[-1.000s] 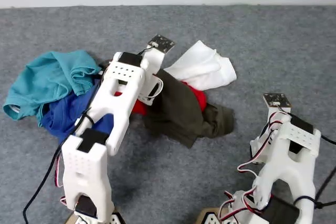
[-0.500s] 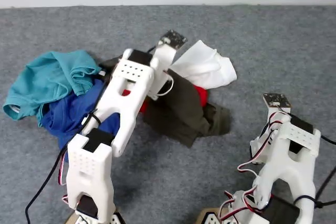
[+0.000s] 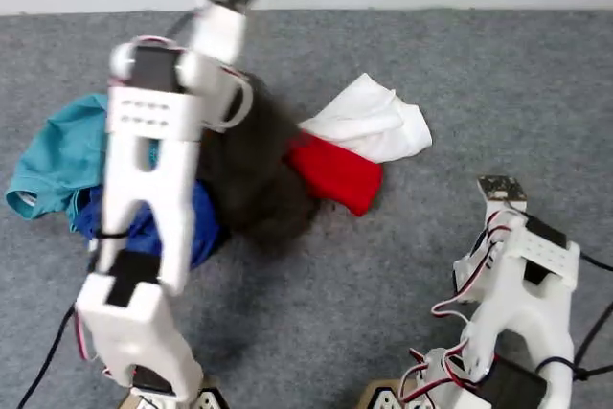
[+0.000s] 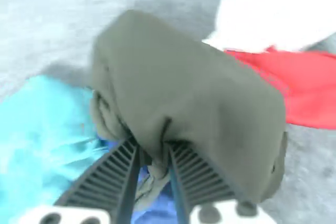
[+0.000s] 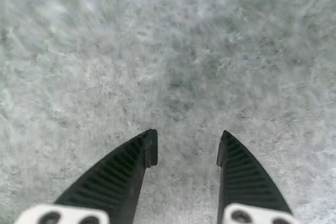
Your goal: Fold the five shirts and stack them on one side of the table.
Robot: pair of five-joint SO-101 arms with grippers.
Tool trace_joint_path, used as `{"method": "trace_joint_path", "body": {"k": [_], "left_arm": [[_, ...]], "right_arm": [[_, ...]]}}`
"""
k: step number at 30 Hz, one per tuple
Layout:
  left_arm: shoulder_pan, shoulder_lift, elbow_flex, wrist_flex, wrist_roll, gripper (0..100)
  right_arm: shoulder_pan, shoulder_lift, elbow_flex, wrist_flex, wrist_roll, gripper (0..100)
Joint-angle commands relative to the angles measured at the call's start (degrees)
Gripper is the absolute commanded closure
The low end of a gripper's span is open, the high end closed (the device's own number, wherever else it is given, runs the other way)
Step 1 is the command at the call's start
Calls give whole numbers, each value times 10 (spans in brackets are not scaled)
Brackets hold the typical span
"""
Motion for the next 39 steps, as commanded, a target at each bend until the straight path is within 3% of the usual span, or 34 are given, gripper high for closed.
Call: {"method": "trace_joint_path", "body": {"k": [1, 16, 26, 28, 30, 34, 39], "left_arm": [[-56, -87, 7, 11, -5, 987], [-258, -363, 149, -13, -6, 987], [-280, -375, 296, -143, 0, 985], [-280, -375, 298, -152, 29, 982], [-280, -371, 296, -135, 55, 929], [-282, -371, 309, -83, 58, 714], [-284, -376, 306, -66, 58, 691]], "right_arm": [[-5, 0, 25, -38, -1, 799], [-6, 0, 37, -54, -1, 798], [-6, 0, 38, -55, -1, 798], [-6, 0, 38, -55, -1, 798], [-6, 0, 38, -55, -1, 798], [-6, 0, 39, -55, -1, 798], [-16, -1, 37, -55, -1, 798]]}}
